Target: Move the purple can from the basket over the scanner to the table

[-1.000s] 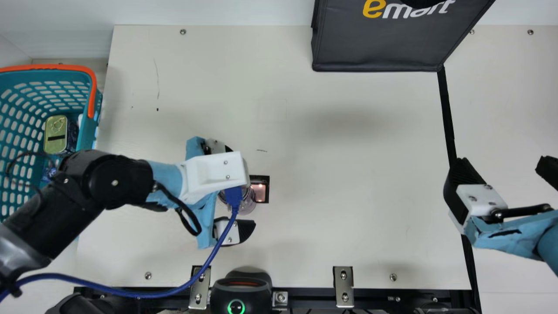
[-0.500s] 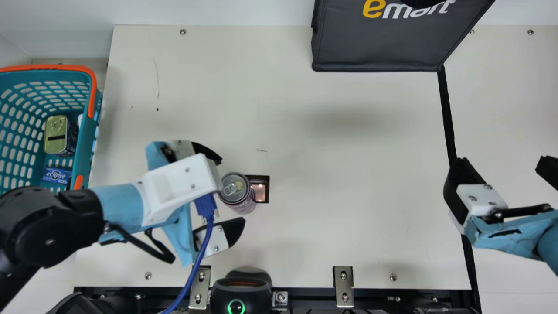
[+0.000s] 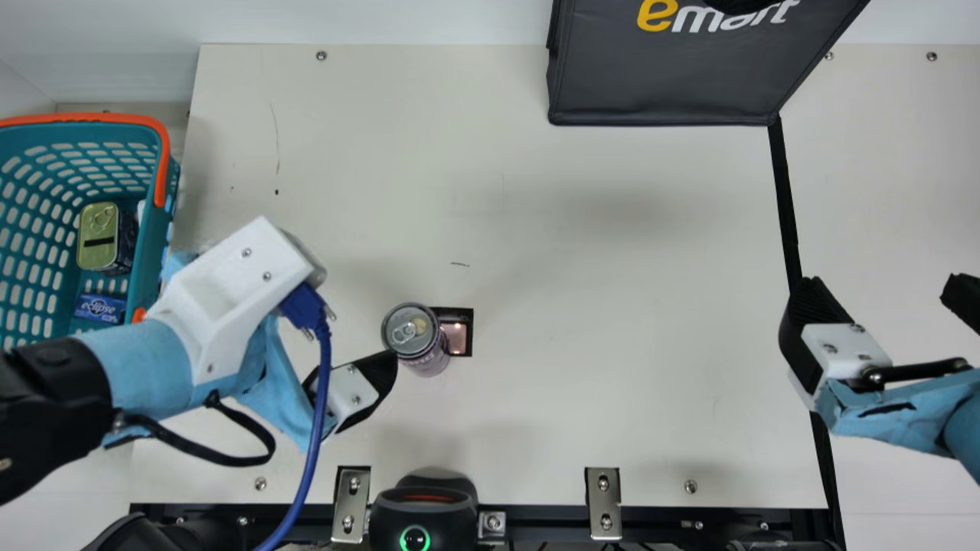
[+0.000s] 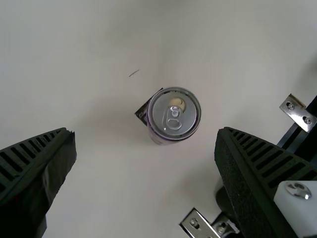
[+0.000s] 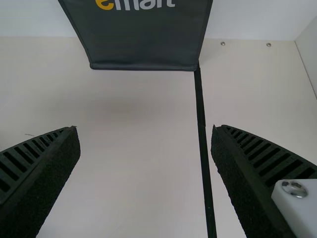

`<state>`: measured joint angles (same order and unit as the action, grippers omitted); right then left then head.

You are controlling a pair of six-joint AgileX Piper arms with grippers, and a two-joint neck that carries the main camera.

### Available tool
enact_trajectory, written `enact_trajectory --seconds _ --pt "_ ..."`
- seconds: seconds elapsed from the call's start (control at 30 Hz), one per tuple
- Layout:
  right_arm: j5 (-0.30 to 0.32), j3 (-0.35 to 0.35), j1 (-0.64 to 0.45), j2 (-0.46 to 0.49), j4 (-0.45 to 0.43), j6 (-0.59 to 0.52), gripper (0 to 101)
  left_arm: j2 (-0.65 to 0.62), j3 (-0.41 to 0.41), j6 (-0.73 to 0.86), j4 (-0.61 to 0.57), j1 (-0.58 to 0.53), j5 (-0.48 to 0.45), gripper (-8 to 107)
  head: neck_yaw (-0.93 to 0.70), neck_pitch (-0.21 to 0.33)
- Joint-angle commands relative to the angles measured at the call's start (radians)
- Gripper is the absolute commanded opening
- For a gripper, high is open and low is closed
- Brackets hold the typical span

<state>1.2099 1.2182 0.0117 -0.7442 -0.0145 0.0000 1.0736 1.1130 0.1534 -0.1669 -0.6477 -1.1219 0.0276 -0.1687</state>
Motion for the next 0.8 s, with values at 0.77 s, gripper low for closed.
enact_trajectory --seconds 0.77 --pt "-0.001 0.0 0.0 0.0 0.0 0.0 95 0.162 0.028 -1.168 0.591 -0.448 0.017 90 0.0 0.03"
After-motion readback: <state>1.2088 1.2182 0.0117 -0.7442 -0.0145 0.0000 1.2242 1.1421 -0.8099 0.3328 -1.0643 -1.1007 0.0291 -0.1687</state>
